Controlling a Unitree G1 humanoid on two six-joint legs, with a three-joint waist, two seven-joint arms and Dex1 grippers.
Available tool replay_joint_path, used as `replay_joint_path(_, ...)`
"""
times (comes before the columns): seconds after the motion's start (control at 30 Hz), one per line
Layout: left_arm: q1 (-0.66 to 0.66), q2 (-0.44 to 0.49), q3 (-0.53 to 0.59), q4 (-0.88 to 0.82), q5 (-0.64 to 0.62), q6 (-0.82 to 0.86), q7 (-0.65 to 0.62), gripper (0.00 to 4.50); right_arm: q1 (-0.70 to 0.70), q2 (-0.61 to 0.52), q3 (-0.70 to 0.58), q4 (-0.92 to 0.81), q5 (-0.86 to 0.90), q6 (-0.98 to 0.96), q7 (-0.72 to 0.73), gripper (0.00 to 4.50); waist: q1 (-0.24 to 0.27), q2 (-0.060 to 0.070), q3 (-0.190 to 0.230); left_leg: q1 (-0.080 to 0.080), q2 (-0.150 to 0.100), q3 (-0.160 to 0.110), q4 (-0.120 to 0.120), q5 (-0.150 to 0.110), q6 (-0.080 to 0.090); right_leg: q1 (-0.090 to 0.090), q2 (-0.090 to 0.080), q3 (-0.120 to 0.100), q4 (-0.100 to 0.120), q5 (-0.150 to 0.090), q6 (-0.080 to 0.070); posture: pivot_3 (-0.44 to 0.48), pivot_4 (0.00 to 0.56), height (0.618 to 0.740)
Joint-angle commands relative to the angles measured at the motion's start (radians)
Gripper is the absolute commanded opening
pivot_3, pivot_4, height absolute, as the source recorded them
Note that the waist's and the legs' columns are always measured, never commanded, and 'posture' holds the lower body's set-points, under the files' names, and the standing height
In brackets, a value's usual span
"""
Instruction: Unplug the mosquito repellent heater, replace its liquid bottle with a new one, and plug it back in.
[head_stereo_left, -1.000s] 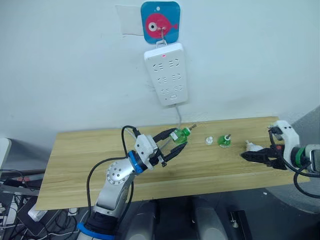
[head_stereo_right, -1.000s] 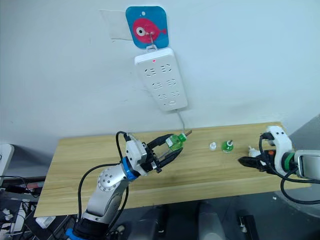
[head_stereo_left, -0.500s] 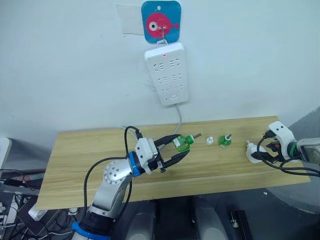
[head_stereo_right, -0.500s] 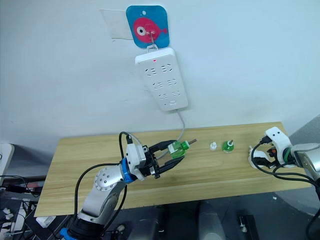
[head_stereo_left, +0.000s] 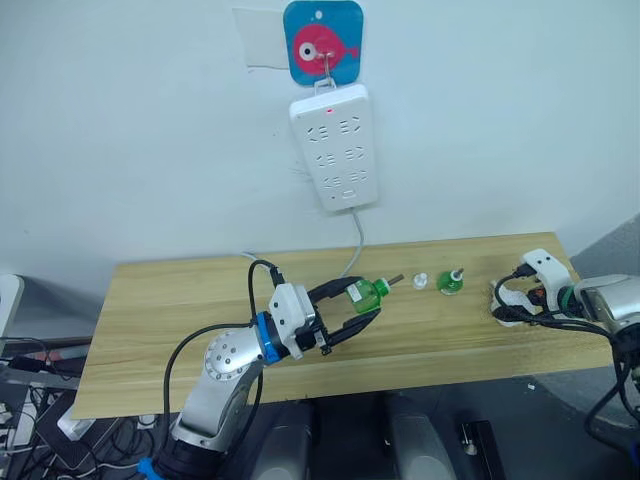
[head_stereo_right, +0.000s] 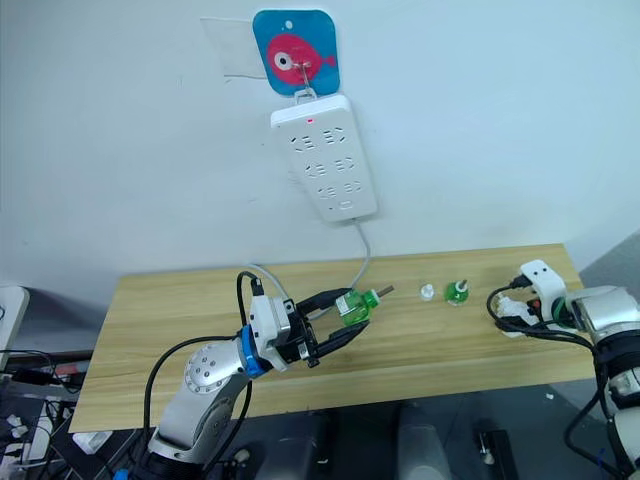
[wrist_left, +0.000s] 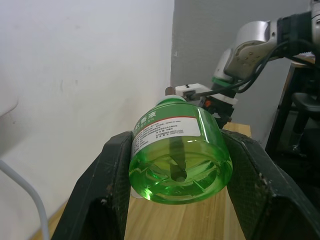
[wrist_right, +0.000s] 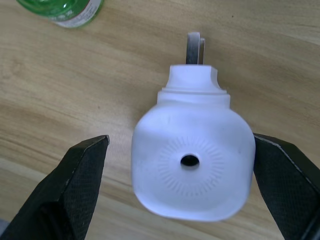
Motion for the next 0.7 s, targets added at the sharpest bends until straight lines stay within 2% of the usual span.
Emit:
replay_joint_path(0.03, 0.017, 0.009, 0.001, -0.052, -0.026, 0.007, -0.001, 2.25, -0.023, 0.004, -0.028, 0.064, -0.04, -0.026, 0.033, 4.48, 0.001, 0.0, 0.001, 0.0, 0.0, 0.0, 0.0, 0.0, 0.0, 0.0, 0.0, 0.0, 0.0, 0.0, 0.0, -0.05, 0.331, 0.74)
replay_joint_path(0.17, 0.017, 0.01, 0.011, -0.054, -0.038, 0.029, 0.01, 2.25, -0.029, 0.014, -0.033, 0.112, -0.08, -0.068, 0.055, 4.48, 0.001, 0.0, 0.002, 0.0, 0.0, 0.0, 0.0, 0.0, 0.0, 0.0, 0.0, 0.0, 0.0, 0.0, 0.0, -0.045, 0.335, 0.74)
replay_joint_path(0.27, 0.02, 0.014, 0.011, -0.06, -0.038, 0.03, 0.006, 2.25, -0.027, 0.019, -0.056, 0.13, -0.095, -0.115, 0.059, 3.9, 0.0, 0.0, 0.002, 0.0, 0.0, 0.0, 0.0, 0.0, 0.0, 0.0, 0.0, 0.0, 0.0, 0.0, 0.0, -0.048, 0.335, 0.74)
replay_joint_path(0.37, 0.024, 0.011, 0.009, -0.056, -0.034, 0.026, 0.007, 2.25, -0.009, 0.016, -0.074, 0.126, -0.104, -0.159, 0.084, 2.94, -0.001, -0.001, 0.002, 0.0, 0.0, 0.0, 0.0, 0.0, 0.0, 0.001, 0.0, 0.0, 0.0, 0.0, 0.0, -0.053, 0.334, 0.74)
replay_joint_path(0.6, 0.03, 0.012, 0.005, -0.051, -0.033, 0.018, -0.003, 2.25, 0.014, -0.028, -0.128, 0.085, -0.089, -0.114, 0.163, 2.94, 0.0, 0.0, 0.003, 0.0, 0.0, 0.0, 0.0, 0.0, 0.0, 0.0, 0.0, 0.0, -0.001, 0.0, 0.0, -0.062, 0.331, 0.74)
replay_joint_path(0.7, 0.03, 0.025, 0.006, -0.052, -0.055, 0.028, -0.032, 2.25, 0.024, -0.097, -0.137, -0.023, -0.012, 0.047, 0.337, 2.94, 0.0, 0.004, 0.006, 0.0, 0.0, 0.0, 0.0, 0.0, 0.0, 0.0, -0.001, 0.0, -0.001, 0.0, 0.0, -0.07, 0.33, 0.74)
